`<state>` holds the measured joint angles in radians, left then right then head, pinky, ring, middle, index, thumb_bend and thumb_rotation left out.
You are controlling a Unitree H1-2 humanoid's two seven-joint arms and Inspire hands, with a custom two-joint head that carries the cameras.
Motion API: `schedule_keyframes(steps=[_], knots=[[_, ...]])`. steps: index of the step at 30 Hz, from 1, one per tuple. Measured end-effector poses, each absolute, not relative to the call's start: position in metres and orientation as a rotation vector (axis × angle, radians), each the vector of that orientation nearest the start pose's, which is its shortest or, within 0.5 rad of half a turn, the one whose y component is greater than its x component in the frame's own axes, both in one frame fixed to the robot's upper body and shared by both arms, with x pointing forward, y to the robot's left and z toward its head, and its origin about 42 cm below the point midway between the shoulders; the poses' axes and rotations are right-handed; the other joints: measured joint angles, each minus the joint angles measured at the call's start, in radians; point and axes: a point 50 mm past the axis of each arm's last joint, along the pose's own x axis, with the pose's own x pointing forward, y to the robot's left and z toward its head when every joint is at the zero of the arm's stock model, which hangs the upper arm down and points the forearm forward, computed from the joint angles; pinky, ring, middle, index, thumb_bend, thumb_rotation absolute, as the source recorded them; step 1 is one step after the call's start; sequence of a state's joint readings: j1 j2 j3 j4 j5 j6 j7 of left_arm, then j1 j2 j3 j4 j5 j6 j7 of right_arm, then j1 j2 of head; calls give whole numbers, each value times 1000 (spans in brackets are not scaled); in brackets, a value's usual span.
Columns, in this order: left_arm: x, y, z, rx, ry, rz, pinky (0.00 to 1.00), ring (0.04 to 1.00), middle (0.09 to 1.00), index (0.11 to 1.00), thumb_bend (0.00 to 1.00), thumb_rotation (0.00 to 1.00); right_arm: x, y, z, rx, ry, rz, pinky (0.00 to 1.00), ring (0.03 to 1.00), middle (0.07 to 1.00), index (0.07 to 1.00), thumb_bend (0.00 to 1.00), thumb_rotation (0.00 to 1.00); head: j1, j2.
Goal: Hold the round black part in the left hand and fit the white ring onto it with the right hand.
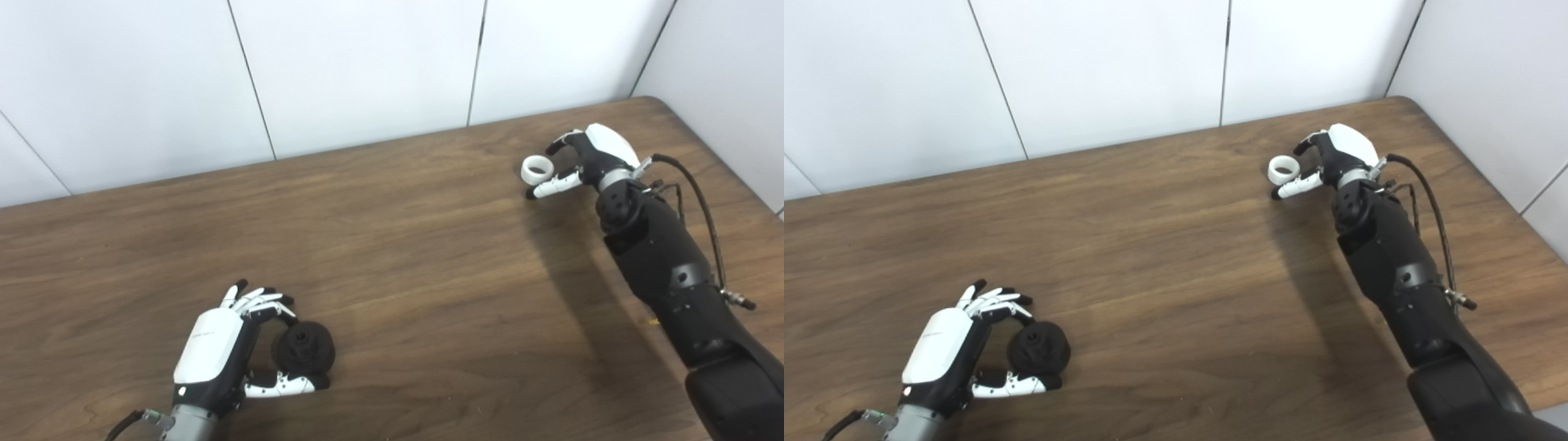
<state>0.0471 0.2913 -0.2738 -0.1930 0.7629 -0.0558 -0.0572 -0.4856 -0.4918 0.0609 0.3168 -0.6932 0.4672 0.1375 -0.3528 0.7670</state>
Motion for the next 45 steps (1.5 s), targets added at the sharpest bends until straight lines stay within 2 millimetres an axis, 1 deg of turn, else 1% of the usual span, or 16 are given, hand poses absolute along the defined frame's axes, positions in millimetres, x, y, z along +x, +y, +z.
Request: schedule_keyframes(steps=[27, 35, 38, 41, 42, 43, 45], knots=[[255, 217, 126, 1017, -236, -320, 1000, 853, 751, 482, 524, 53, 431, -371, 200, -1136, 318, -208, 997, 981, 928, 707, 786, 291, 11, -2], [255, 216, 126, 1016, -236, -319, 1000, 856, 750, 482, 525, 54, 432, -371, 200, -1136, 315, -211, 986, 975, 919, 694, 794, 267, 11, -2], [255, 216, 126, 1017, -236, -320, 1000, 861, 753, 482, 524, 54, 432, -371, 200, -1135, 310, -218, 997, 969, 908, 678, 784, 237, 14, 2], [255, 216, 126, 1017, -236, -321, 1000, 857, 751, 482, 524, 54, 432, -370, 200, -1130, 300, -221, 1000, 964, 892, 636, 762, 186, 14, 2], [255, 216, 126, 1017, -236, -321, 1000, 857, 751, 482, 524, 54, 432, -370, 200, -1128, 293, -224, 1000, 963, 883, 539, 601, 155, 14, 2], [255, 216, 126, 1017, -237, -321, 1000, 857, 751, 482, 524, 54, 433, -370, 201, -1127, 285, -226, 1000, 963, 879, 516, 562, 146, 15, 2], [255, 216, 126, 1016, -237, -321, 1000, 857, 753, 483, 524, 53, 433, -369, 201, -1124, 254, -225, 1000, 961, 866, 496, 531, 135, 15, 2]])
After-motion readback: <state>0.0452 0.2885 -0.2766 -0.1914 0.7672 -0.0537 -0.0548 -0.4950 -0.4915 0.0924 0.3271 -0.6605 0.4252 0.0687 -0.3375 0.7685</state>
